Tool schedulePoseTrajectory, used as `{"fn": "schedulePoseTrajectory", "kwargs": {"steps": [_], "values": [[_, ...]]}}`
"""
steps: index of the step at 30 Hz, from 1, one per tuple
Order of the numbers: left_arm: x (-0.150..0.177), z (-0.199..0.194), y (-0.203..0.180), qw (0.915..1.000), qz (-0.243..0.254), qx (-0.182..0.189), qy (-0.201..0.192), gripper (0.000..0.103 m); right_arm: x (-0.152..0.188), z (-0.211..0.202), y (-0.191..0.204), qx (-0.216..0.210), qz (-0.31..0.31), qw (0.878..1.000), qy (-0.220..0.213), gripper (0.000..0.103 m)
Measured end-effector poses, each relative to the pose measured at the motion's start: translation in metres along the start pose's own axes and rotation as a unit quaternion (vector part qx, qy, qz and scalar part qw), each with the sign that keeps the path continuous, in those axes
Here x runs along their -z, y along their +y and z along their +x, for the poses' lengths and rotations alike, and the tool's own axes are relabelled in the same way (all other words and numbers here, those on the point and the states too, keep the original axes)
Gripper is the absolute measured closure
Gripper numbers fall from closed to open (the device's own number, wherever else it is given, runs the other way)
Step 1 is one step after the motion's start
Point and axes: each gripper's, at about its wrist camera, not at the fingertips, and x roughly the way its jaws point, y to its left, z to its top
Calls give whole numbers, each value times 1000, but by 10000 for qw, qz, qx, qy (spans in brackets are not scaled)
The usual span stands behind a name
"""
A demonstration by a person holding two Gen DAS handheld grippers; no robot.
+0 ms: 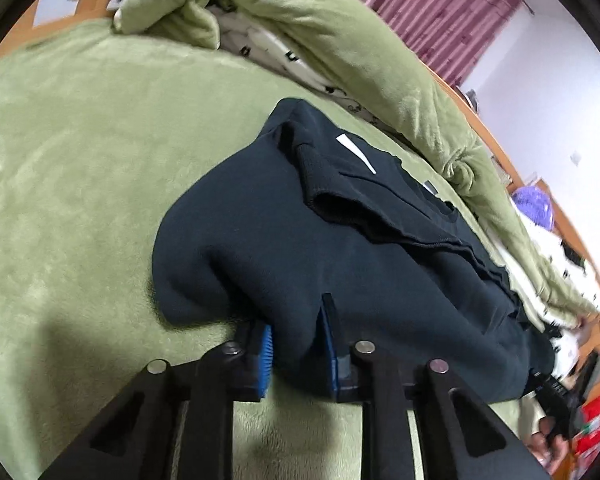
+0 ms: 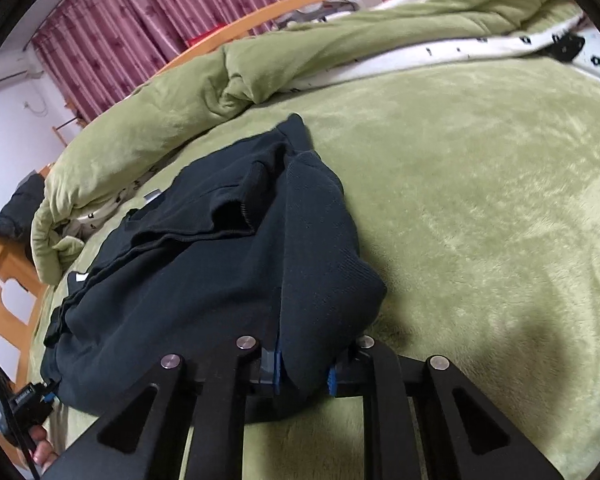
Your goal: Fold small clothes
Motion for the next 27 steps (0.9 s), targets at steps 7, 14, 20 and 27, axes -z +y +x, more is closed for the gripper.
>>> {"fn": "schedulePoseTrajectory", "kwargs": {"steps": [7, 14, 20, 27], "values": [[16, -34, 3, 10000, 46, 39, -30, 86, 9, -36, -4, -255, -60, 9996, 57, 88], [65, -86, 10, 9995, 312, 27, 42, 86, 47, -89, -12, -228, -320, 9991, 166, 88], [104, -123, 12, 9989, 466, -13, 5, 86, 83, -137, -23, -241, -510, 9983, 130, 88], [128, -147, 15, 9985, 539, -88, 52, 85, 118, -176, -33, -189, -706, 9972, 173, 88]]}}
